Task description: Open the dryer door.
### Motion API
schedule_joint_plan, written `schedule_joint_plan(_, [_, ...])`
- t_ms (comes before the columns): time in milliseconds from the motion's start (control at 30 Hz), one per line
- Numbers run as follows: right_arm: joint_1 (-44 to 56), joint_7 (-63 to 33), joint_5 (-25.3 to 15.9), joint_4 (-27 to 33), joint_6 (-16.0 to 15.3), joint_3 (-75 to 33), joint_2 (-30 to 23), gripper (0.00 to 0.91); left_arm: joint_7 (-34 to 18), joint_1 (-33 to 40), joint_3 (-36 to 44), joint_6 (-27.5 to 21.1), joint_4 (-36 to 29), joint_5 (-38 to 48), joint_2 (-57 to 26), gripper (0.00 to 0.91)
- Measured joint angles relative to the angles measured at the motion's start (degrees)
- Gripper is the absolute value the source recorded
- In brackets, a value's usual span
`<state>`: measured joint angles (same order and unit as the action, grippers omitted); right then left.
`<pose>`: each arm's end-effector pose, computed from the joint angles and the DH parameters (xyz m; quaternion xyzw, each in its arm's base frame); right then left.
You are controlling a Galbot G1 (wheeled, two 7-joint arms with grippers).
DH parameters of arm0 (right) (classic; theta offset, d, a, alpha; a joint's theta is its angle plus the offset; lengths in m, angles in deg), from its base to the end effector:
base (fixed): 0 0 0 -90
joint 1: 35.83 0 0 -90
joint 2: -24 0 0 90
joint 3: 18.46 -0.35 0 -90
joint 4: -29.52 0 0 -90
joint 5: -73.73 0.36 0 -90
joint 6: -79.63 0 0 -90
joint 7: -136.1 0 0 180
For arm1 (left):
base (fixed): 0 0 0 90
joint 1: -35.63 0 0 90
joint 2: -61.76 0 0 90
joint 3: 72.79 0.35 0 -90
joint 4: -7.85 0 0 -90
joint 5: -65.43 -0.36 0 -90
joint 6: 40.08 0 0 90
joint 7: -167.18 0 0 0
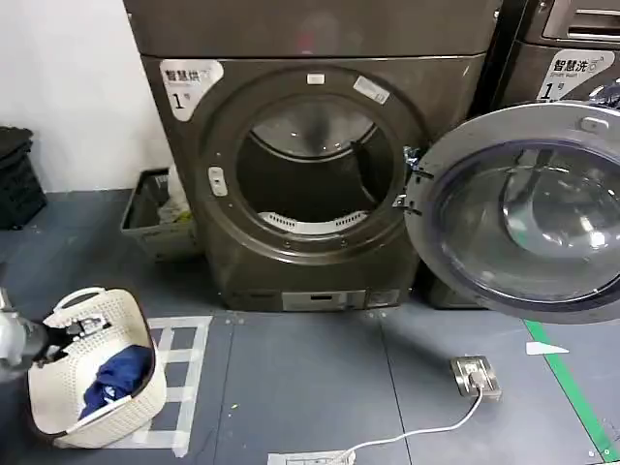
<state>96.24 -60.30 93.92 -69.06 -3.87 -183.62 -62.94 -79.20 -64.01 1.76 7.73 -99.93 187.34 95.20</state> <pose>-0.1183 -0.3594 -0.2671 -0.6711 -0.7174 0.1819 0.0433 0.3164 0.2507 -0.1106 0.2021 -0.8360 0.2416 0.4493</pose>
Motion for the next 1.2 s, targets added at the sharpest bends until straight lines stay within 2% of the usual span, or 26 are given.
schedule_joint_plan(433, [-0.07, 0.56, -0.06, 0.32, 0.48, 0.23, 0.00, 0.907, -0.04, 1.05, -0.80, 0.00, 4.06, 3.83, -2.72, 0.907])
schedule_joint_plan(733, [-0.09, 1.11, -0.12, 0.31, 0.79, 0.37, 0.09, 0.907, -0.58, 1.58, 0.38, 0.00, 5.86, 9.99, -3.16, 0.907])
schedule_joint_plan(1200, [0.02, 1.20, -0.20, 0.62, 1.02, 0.47, 0.12, 0.907, -0.63, 1.71, 1.29, 0.00, 6.52, 10.16, -2.68, 0.907])
